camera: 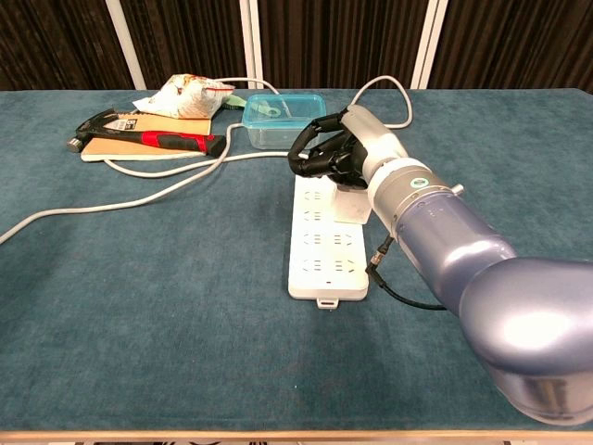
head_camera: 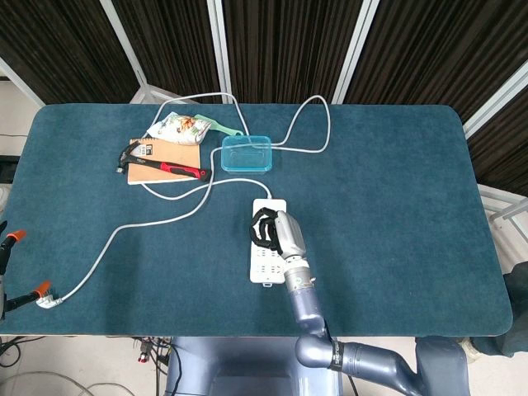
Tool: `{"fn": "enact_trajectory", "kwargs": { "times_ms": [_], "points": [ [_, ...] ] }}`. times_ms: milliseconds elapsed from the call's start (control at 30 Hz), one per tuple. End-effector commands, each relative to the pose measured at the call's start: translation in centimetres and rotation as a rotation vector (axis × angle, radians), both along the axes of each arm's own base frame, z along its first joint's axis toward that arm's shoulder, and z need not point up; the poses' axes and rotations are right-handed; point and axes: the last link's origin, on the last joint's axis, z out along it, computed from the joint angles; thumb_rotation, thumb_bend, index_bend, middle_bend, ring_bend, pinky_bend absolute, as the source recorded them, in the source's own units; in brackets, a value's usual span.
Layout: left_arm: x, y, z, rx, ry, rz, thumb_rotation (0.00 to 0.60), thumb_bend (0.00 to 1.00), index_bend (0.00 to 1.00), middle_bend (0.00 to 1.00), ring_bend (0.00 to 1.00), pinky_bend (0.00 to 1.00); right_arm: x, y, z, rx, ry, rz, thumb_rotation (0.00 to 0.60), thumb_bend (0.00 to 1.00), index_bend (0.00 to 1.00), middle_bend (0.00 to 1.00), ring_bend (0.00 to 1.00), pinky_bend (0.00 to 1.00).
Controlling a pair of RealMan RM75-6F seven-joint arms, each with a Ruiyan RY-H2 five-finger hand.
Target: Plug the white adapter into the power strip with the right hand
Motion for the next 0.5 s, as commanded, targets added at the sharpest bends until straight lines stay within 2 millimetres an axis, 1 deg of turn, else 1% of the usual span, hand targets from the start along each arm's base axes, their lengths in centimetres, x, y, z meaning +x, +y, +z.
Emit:
{"fn": "enact_trajectory", "kwargs": {
  "times_ms": [33,500],
  "points": [
    [0.02,-0.02,0.01,0.0,-0.002,-0.001,0.6,0.07,0.19,0.0,0.0,0.0,0.16,0.13,-0.19,0.003,0.002,0.004,0.6,0.87,1.0,0.82,0.86,1.0],
    [-0.17,0.07,0.39,0.008,-0.012,0.004,0.6,0.07,0.19,0.0,0.0,0.0,0.04,-0.15,-0.96,0.003,0.022,-0.008,0.6,0.87,1.0,0.82,0.86,1.0]
  ]
}}
